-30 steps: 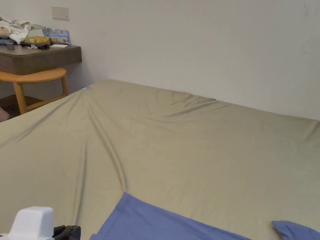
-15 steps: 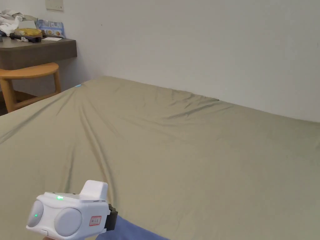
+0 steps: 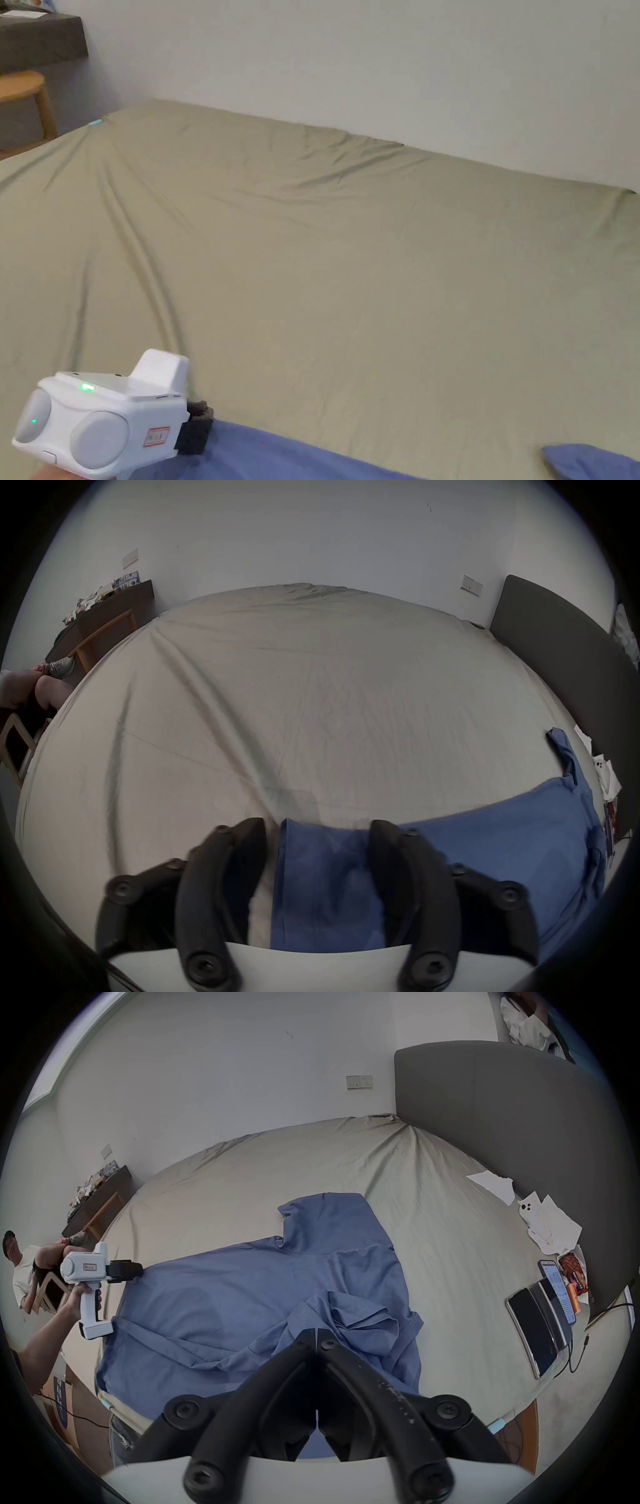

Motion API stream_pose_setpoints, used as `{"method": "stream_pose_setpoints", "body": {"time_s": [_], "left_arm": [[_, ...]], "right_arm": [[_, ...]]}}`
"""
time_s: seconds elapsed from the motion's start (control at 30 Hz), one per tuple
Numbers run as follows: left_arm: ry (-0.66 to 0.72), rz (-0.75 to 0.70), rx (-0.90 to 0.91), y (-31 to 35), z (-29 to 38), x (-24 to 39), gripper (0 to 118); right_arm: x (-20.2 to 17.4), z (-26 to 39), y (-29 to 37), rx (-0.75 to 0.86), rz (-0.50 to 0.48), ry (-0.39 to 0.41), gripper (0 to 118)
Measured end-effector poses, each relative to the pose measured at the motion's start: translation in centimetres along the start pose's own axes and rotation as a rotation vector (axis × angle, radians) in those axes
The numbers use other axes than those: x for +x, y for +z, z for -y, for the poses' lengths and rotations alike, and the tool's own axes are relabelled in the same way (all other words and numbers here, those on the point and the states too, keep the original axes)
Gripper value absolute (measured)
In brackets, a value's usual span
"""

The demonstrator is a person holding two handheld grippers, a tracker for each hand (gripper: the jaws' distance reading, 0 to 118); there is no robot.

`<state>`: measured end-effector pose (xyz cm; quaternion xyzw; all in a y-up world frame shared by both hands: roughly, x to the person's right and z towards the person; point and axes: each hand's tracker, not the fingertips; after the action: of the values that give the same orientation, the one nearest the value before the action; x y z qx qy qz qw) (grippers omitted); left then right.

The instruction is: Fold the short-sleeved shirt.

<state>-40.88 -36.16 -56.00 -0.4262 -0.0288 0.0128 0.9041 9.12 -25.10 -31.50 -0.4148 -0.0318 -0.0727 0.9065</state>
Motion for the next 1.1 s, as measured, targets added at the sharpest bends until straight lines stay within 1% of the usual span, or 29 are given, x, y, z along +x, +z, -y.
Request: {"method": "stream_pose_setpoints", "body": {"time_s": [0.03, 0.07, 0.17, 0.23, 0.37, 0.4, 0.43, 0.47, 0.5, 0.53, 0.57, 0.67, 0.7, 0.73, 0.77, 0.8, 0.83, 0.9, 0.97, 1.03, 1.07, 1.1], "left_arm": [[0.002, 0.036, 0.003, 0.7, 0.3, 0.1, 31], [0.01, 0.086, 0.005, 1.3, 0.5, 0.4, 5], [-0.033, 0.104, 0.006, 2.7, 1.4, 1.2, 4], [-0.034, 0.099, 0.005, 3.4, 1.6, 1.3, 4], [-0.011, 0.083, 0.008, 4.4, 1.2, 1.3, 4], [-0.004, 0.073, 0.012, 4.5, 1.1, 1.2, 4], [0.01, 0.071, 0.012, 4.5, 1.0, 1.2, 4], [0.021, 0.071, 0.013, 4.7, 0.7, 1.3, 4], [0.033, 0.07, 0.015, 4.7, 0.6, 1.3, 4], [0.036, 0.067, 0.015, 4.7, 0.5, 1.4, 4], [0.039, 0.064, 0.014, 4.7, 0.4, 1.6, 4], [0.032, 0.053, 0.003, 4.8, 0.1, 1.9, 4], [0.027, 0.049, -0.002, 4.8, 0.0, 2.0, 4], [0.025, 0.045, -0.006, 4.8, -0.1, 2.0, 4], [0.024, 0.044, -0.008, 4.9, -0.2, 2.0, 4], [0.025, 0.045, -0.011, 5.0, -0.3, 1.9, 4], [0.029, 0.047, -0.013, 5.0, -0.4, 1.9, 4], [0.032, 0.04, -0.014, 5.0, -0.6, 1.8, 4], [0.037, 0.035, -0.014, 5.1, -0.8, 1.9, 4], [0.042, 0.03, -0.015, 5.0, -0.8, 2.0, 4], [0.041, 0.029, -0.017, 5.1, -0.8, 2.1, 4], [0.039, 0.027, -0.018, 5.2, -0.7, 2.3, 4]], "right_arm": [[0.1, -0.1, -0.1, -0.003, -0.004, -0.002, 1], [0.3, -0.1, -0.2, -0.005, -0.01, -0.01, 1], [0.9, -0.6, -0.7, -0.008, -0.032, -0.044, 1], [1.7, -1.6, -1.1, 0.01, -0.04, -0.041, 1], [3.2, -5.5, -3.9, 0.102, 0.021, 0.044, 2], [3.7, -6.6, -5.2, 0.114, 0.036, 0.039, 3], [4.3, -7.9, -6.9, 0.112, 0.03, 0.039, 8], [5.0, -9.0, -8.5, 0.101, 0.02, 0.038, 21], [5.5, -10.1, -10.4, 0.072, 0.015, 0.019, 55], [6.1, -11.0, -12.5, 0.034, 0.01, -0.003, 78], [6.5, -11.6, -14.2, 0.005, 0.008, -0.022, 92], [8.0, -13.0, -19.0, -0.076, 0.025, -0.06, 94], [8.5, -13.3, -20.4, -0.103, 0.053, -0.078, 91], [8.8, -13.4, -21.3, -0.128, 0.068, -0.089, 91], [9.1, -13.4, -21.9, -0.147, 0.076, -0.092, 87], [9.3, -13.3, -22.5, -0.157, 0.081, -0.088, 80], [9.4, -13.2, -23.1, -0.174, 0.083, -0.075, 76], [9.4, -12.9, -23.8, -0.213, 0.103, -0.056, 76], [9.1, -12.7, -24.1, -0.226, 0.103, -0.037, 76], [8.4, -12.8, -23.9, -0.23, 0.141, 0.026, 68], [8.2, -12.9, -23.7, -0.232, 0.134, 0.043, 62], [8.0, -13.1, -23.2, -0.225, 0.13, 0.061, 41]]}}
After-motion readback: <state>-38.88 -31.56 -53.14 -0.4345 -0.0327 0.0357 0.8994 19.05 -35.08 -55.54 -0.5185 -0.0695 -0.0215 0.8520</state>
